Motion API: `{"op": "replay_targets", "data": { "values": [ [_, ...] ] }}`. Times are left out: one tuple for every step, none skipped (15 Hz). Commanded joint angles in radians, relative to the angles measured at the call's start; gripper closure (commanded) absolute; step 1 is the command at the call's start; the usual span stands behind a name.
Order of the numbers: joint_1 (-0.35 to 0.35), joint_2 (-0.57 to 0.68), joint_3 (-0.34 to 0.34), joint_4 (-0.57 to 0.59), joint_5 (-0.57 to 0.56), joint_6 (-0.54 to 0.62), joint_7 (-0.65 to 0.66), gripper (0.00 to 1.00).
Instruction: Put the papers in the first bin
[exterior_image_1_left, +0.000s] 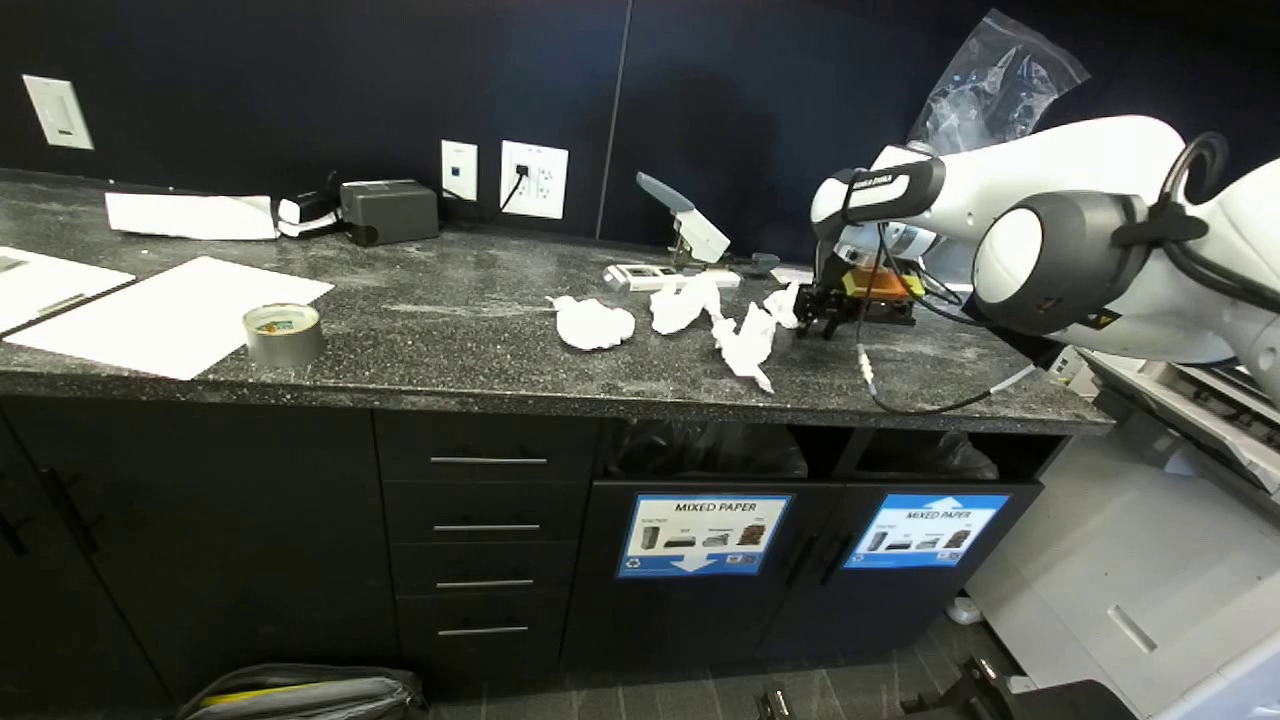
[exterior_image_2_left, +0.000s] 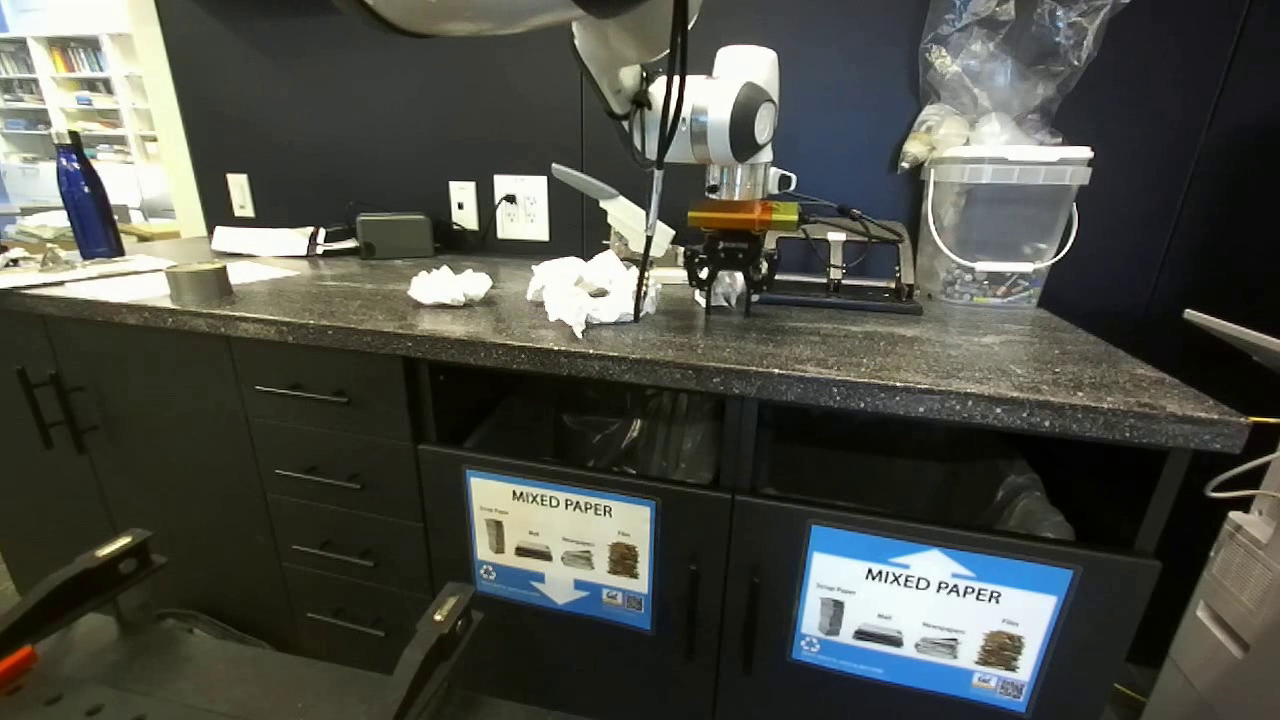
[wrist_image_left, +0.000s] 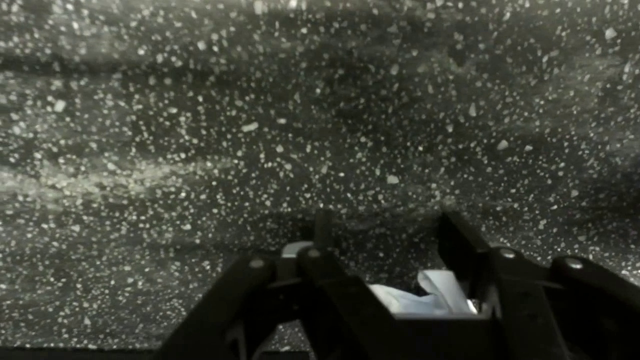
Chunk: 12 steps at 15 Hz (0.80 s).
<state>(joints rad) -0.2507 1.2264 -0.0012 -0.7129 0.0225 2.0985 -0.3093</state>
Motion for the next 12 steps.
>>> {"op": "replay_targets", "data": {
  "values": [
    [-0.007,0.033,0.009,0.082,0.000,-0.040,-0.042,0.72],
    [-0.005,0.032,0.008,0.083,0.000,-0.041,-0.045,0.80],
    [-0.003,0.031,0.006,0.084,-0.002,-0.041,-0.047,0.86],
    [-0.001,0.032,0.005,0.086,-0.003,-0.041,-0.050,0.88],
    [0.000,0.031,0.005,0.090,-0.003,-0.046,-0.056,0.89],
    [0.000,0.029,0.010,0.092,-0.002,-0.051,-0.073,0.59],
    [0.001,0.028,0.016,0.094,0.002,-0.046,-0.087,0.63],
    [0.002,0.028,0.018,0.097,0.003,-0.045,-0.099,0.63],
    [0.003,0.029,0.020,0.102,0.003,-0.043,-0.108,0.57],
    [0.005,0.030,0.022,0.105,0.002,-0.041,-0.118,0.49],
    [0.007,0.032,0.022,0.109,0.002,-0.043,-0.123,0.42],
    [0.009,0.034,0.023,0.113,0.002,-0.044,-0.129,0.34]
  ]
}}
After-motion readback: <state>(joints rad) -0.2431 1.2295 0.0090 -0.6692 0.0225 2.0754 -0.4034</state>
